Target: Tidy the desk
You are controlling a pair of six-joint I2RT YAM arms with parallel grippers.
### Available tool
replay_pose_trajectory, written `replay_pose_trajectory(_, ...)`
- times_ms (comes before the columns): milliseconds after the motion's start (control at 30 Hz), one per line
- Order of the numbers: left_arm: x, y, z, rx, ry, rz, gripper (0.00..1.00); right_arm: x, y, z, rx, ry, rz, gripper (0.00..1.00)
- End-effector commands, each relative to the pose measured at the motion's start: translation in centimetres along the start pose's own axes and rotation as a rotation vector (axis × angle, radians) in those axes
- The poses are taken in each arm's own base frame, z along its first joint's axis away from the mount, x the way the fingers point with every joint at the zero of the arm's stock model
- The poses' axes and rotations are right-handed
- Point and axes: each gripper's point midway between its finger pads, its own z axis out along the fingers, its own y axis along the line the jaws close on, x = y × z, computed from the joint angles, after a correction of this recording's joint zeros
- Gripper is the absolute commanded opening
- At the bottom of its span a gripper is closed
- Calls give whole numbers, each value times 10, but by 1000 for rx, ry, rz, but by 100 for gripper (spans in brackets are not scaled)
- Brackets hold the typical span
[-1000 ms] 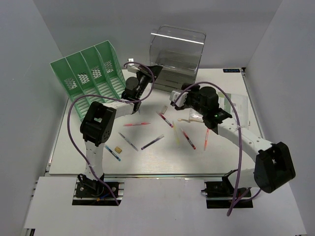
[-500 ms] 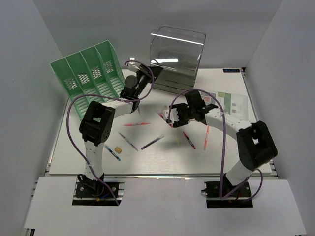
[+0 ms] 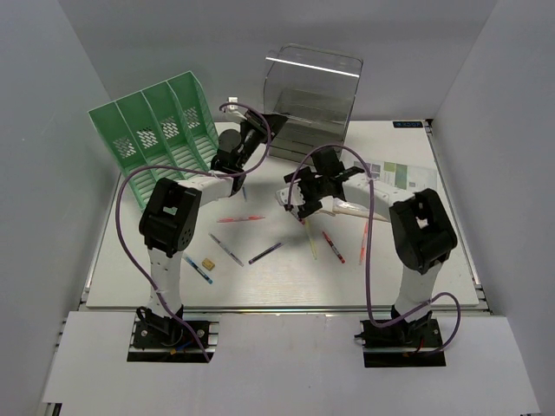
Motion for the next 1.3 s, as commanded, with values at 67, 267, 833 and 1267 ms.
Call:
replay_pose_trajectory(67,-36,-58,5,138,-62,38,24,5,-2,8,-80,-10,-121,84)
replay_pose_trajectory(267,-34,-57,3,139,-59,38,24,6,-17,21,-122,-36,-167,76)
replay_pose_trajectory(833,-31,-51,11,146,-50,32,24,32,-14,52,-225,13,-257,67)
replay_pose_trajectory(1267,-27,-45,11,140,-42,32,24,39,3,62,-358,42,-367,63)
